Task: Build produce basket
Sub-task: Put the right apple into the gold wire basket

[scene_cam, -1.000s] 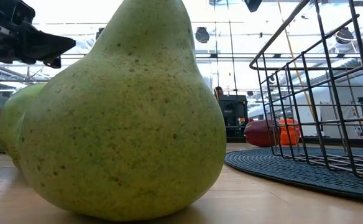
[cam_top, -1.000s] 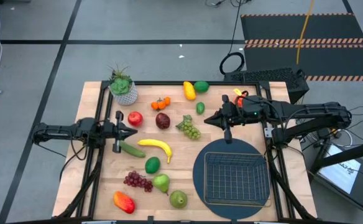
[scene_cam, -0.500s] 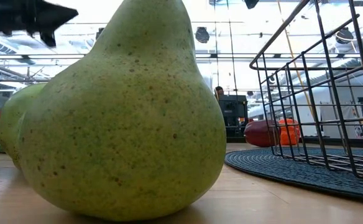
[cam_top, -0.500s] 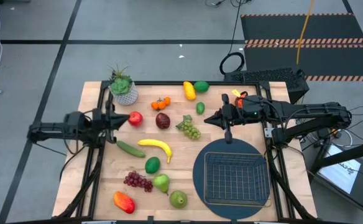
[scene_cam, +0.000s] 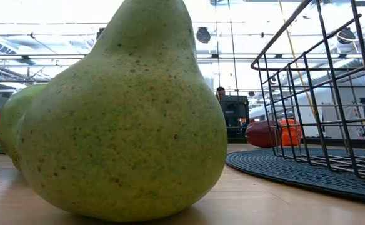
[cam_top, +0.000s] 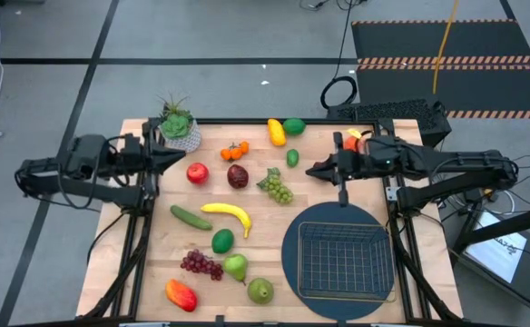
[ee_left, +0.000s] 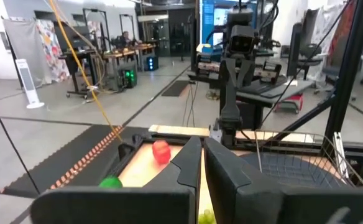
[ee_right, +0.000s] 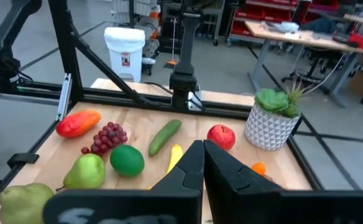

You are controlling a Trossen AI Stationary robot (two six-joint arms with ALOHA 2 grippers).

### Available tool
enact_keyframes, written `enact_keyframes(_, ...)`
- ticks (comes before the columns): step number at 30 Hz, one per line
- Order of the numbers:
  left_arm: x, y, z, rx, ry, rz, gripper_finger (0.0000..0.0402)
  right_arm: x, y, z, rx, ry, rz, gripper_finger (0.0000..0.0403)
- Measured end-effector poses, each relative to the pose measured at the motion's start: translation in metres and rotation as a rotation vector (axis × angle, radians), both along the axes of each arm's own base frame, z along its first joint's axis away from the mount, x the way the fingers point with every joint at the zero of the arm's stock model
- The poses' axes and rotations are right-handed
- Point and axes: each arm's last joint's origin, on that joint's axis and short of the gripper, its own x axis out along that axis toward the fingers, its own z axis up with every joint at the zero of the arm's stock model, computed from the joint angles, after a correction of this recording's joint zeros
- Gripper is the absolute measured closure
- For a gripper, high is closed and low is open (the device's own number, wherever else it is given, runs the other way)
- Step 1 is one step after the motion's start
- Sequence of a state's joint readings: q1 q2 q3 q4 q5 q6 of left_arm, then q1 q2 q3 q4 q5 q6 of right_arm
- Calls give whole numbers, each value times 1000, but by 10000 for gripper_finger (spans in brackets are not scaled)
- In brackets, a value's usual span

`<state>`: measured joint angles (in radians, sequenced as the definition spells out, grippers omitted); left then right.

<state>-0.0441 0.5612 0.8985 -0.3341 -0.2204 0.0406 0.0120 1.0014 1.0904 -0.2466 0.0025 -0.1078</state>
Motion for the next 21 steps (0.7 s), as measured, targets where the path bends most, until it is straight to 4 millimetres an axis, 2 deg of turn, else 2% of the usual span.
enact_keyframes(5,14,-1,25,1,25,0,378,-14,0,2,-13,26,3,403)
enact_keyframes(9,30,-1,36,-8,37,0,378,-19,0,1,2,54,-1,403)
enact_keyframes(15,53,-2,29,-61,75,20,378,-23,0,1,92,63,-26,403)
enact_keyframes(21,78,-6,19,-137,128,11,378,-32,0,3,254,63,-66,403)
